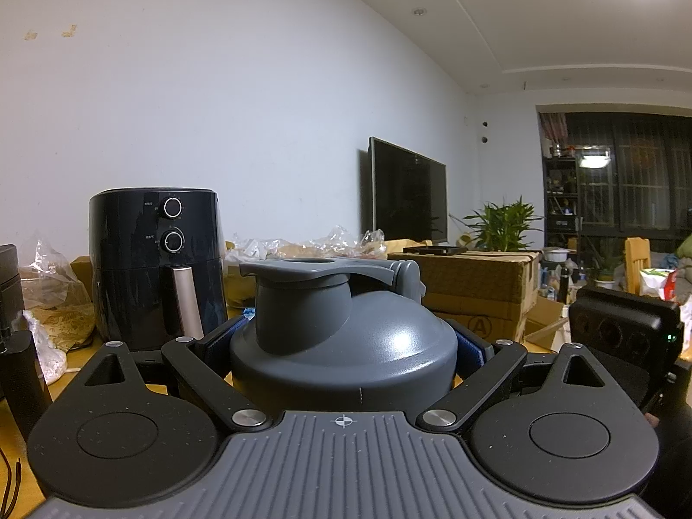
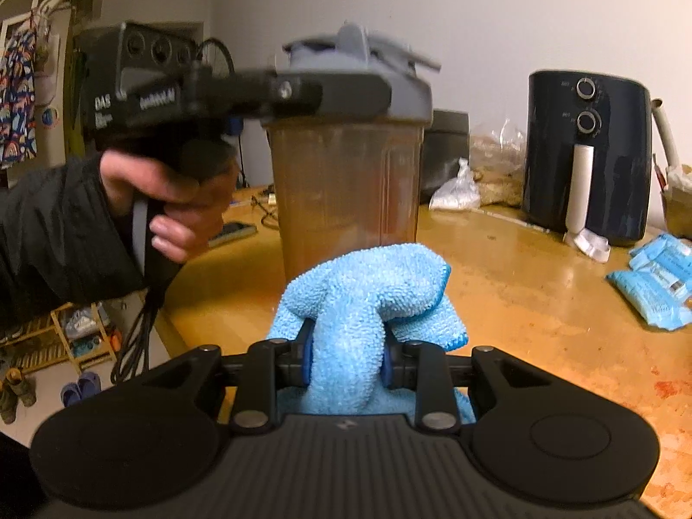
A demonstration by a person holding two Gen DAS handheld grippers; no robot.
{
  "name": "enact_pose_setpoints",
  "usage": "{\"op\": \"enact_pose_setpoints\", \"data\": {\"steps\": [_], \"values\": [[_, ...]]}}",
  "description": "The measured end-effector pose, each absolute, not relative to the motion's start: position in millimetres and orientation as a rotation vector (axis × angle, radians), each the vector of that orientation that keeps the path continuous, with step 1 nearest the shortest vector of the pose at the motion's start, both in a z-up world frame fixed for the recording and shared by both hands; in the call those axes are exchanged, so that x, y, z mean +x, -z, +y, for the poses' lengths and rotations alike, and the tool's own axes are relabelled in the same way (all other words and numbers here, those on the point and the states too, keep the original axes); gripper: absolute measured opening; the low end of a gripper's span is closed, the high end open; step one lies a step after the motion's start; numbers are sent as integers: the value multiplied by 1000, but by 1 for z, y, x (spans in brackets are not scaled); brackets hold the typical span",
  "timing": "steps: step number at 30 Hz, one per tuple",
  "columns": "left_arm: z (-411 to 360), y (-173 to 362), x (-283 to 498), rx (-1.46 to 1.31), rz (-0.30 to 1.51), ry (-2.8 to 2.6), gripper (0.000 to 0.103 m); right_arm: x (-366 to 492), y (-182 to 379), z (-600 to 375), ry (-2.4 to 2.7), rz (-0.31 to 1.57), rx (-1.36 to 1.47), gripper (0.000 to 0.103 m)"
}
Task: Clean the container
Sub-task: 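Rub the blue cloth along the bottle's lower side with the right gripper, then press the blue cloth against the bottle near its grey lid with the right gripper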
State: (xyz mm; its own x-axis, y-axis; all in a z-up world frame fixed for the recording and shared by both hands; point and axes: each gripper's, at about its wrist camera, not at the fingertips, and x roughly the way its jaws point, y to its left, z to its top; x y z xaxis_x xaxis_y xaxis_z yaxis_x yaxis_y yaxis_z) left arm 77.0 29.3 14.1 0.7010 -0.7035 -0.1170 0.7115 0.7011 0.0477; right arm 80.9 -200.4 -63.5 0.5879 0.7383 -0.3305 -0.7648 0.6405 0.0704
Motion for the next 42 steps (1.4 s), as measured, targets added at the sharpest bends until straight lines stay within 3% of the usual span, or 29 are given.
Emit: {"op": "enact_pose_setpoints", "data": {"steps": [17,22,42], "values": [[30,-15,77,89,91,787,95,65,42,-219,-873,141,68,24],[30,-15,77,89,90,786,95,62,37,-226,-874,72,141,19],[30,-17,80,77,95,778,95,53,39,-217,-820,-8,82,18]]}}
